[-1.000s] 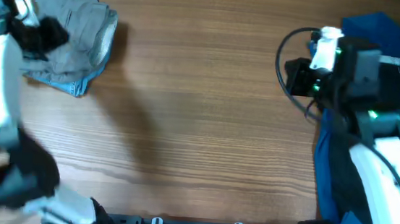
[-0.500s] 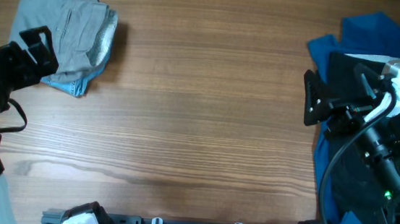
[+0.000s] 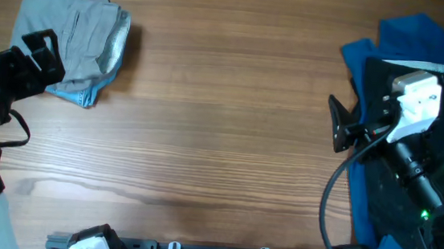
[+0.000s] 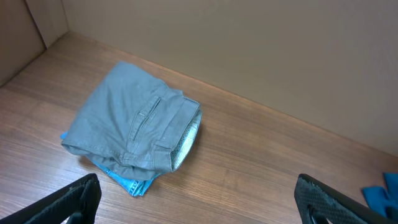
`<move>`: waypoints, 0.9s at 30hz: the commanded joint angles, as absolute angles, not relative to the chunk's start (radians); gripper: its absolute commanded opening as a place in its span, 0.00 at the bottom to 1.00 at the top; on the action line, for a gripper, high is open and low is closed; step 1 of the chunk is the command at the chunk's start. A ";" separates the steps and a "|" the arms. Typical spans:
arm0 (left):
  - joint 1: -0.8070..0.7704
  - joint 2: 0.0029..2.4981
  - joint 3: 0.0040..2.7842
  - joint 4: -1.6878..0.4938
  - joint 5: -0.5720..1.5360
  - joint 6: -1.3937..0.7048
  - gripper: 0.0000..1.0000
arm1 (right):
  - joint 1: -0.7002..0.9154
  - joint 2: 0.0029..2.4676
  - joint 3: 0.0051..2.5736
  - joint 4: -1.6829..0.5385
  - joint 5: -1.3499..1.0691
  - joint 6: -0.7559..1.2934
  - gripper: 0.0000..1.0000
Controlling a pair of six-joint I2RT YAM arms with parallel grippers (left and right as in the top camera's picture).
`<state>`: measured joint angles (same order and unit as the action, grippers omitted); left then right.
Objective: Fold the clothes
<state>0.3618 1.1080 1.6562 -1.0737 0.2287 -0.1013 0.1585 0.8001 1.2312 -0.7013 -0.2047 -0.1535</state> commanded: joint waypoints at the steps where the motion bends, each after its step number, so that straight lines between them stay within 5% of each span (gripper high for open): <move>1: 0.361 1.109 1.651 -1.071 0.219 -0.082 1.00 | 0.163 0.714 1.069 -0.599 -0.197 -0.240 1.00; 14: 0.361 1.109 1.651 -1.071 0.219 -0.082 1.00 | 0.064 0.007 0.236 -0.202 -0.203 -0.052 1.00; 19: 0.361 1.109 1.651 -1.071 0.220 -0.082 1.00 | 0.064 0.002 0.003 0.070 -0.239 -0.049 1.00; 27: 0.361 1.109 1.651 -1.071 0.219 -0.082 1.00 | 0.064 0.006 0.005 0.022 -0.243 -0.050 1.00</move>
<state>0.3618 1.1088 1.6543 -1.0737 0.2287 -0.1013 0.0681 0.0170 0.0059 0.0208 -0.2249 -0.0639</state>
